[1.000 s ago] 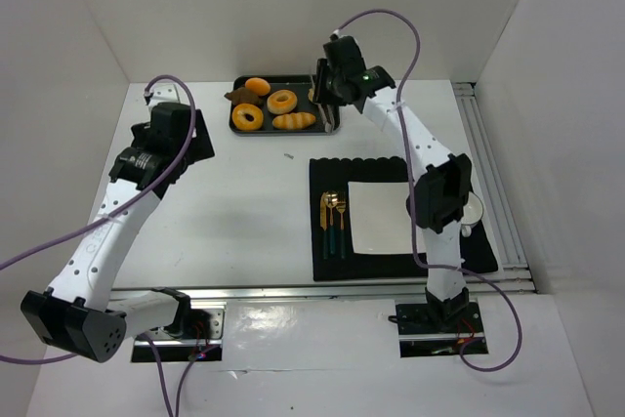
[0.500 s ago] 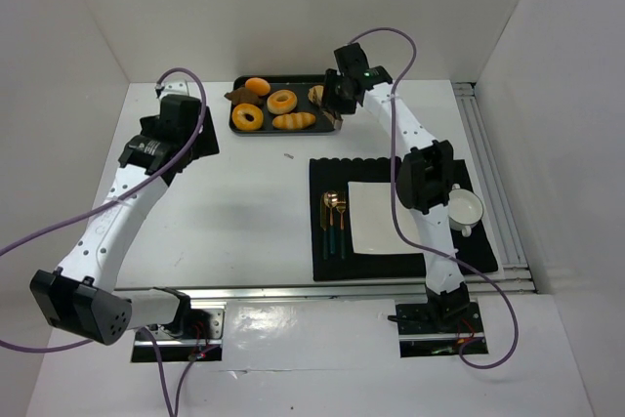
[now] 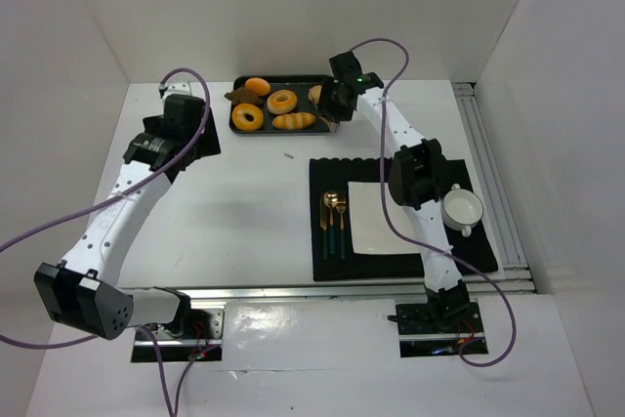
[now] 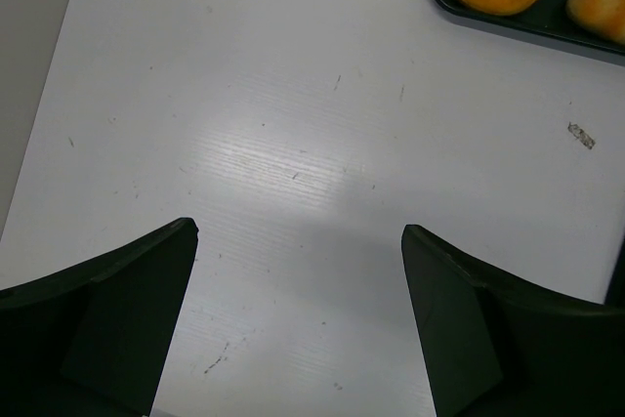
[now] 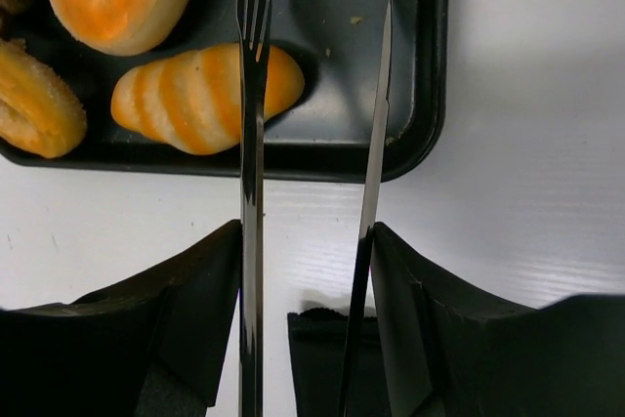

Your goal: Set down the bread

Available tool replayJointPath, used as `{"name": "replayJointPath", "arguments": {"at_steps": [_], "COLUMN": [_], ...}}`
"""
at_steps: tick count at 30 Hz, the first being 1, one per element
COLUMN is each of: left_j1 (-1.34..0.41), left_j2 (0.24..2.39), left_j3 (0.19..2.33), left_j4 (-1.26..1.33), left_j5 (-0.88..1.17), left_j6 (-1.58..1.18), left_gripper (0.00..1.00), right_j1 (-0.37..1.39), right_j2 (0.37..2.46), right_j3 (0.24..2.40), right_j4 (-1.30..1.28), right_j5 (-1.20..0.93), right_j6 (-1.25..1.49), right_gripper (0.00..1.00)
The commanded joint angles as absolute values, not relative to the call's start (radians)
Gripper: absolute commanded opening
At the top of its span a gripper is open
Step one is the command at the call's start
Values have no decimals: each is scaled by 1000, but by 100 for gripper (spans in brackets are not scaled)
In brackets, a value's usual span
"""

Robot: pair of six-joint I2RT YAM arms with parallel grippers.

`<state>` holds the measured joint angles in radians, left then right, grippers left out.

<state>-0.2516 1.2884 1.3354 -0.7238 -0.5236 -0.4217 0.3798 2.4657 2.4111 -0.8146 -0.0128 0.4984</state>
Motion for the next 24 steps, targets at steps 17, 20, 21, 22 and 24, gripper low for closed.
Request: {"name": "replayJointPath", "arguments": {"at_steps": [17,20,21,22,24], "left_j1": [-247,-247,-247,-247,-247], "left_j2": [1367,1367,1367,1367,1367], "left_j3": [1331,1331,1331,1331,1331], "left_j4": [-666,-666,-666,-666,-666], "left_j5": [-454,-465,-465,-465,-476], "left_j6": [-453,-442,-433,-433,-433], "left_gripper": [99,99,99,99,99], "right_j1": [374,374,374,374,374], "right_j2": [2562,2536,2527,2526,2516], "right_j3": [2516,2490,2479,2479,2488], "right_j4": [-643,-623,-611,-611,-611], "right_j5": [-44,-22,-21,-21,-11], "right_j6": [563,563,563,563,554], "right_gripper": [60,48,44,41,35]}}
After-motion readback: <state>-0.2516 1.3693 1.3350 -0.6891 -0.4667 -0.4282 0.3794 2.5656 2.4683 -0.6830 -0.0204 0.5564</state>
